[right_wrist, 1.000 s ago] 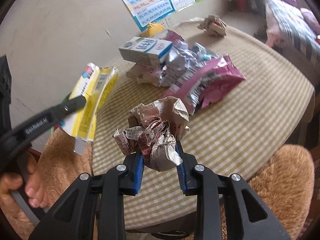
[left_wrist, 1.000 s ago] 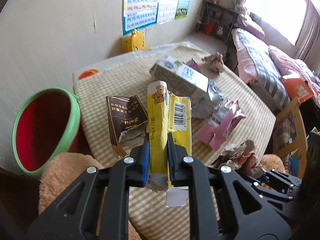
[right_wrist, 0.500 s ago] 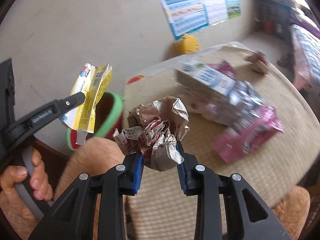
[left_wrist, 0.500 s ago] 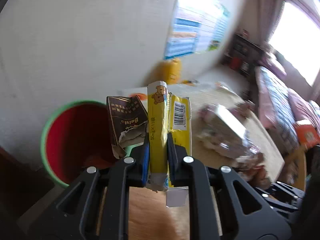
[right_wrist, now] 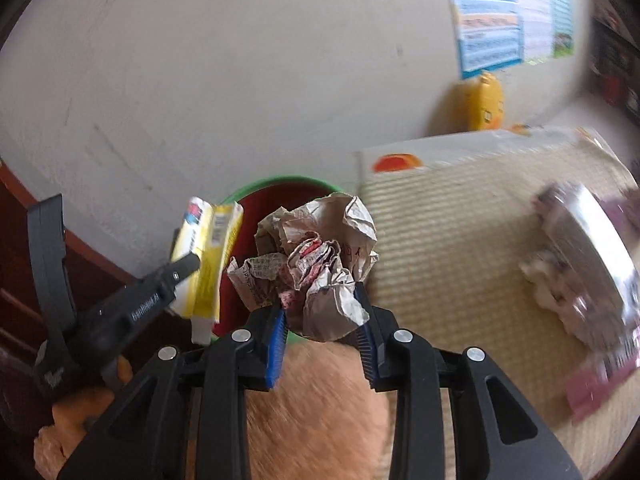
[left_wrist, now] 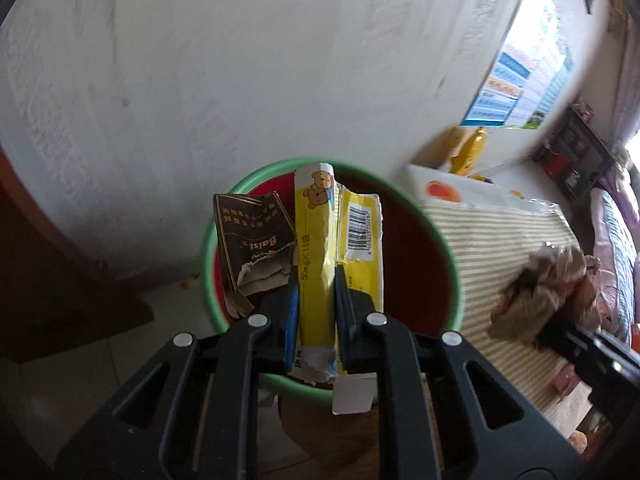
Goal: Collect trash
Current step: 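Drop the yellow box and crumpled paper into the red bucket with both tools, then grasp the pink snack bag with the right tool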
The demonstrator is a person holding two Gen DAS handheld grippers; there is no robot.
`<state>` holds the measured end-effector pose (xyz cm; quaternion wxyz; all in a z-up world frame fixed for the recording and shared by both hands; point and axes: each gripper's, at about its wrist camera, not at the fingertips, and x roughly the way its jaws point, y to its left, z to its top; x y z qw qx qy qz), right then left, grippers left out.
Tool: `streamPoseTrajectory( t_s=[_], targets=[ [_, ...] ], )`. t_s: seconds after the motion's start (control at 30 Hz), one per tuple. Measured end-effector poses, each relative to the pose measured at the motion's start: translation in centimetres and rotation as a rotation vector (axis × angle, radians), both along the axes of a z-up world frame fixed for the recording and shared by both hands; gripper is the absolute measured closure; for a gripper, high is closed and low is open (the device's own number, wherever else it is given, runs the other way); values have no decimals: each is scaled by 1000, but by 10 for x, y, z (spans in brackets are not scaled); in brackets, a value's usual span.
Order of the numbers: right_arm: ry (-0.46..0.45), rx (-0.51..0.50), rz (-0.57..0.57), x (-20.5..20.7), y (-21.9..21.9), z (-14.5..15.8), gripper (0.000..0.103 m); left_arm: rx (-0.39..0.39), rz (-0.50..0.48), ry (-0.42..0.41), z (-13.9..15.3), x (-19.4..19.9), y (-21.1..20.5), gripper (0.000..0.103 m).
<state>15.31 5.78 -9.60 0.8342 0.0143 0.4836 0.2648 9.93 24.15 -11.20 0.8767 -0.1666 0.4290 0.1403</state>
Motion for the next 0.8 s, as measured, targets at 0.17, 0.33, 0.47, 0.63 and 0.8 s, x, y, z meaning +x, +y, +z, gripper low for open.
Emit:
streamPoseTrajectory(
  t_s=[0.17,0.33,0.47,0.63,0.8],
  targets=[
    [2,9,23,14,21,-8,47,-15,71,24,-7,-7,16,75],
    [5,29,-9,5,5,-9,41,-22,81,12,-5,-5,16,65],
    [13,28,-122,-10,-46,-13,39,-13,41,7,-2,-1,0,65],
    [-25,-52,-379,-29,-148,-20,37,2,-8,-55,15,7,-27,65],
    [60,-28,-762,-47,-259,-40,29,-1,-89,-78,23,15,-65,65]
  ],
)
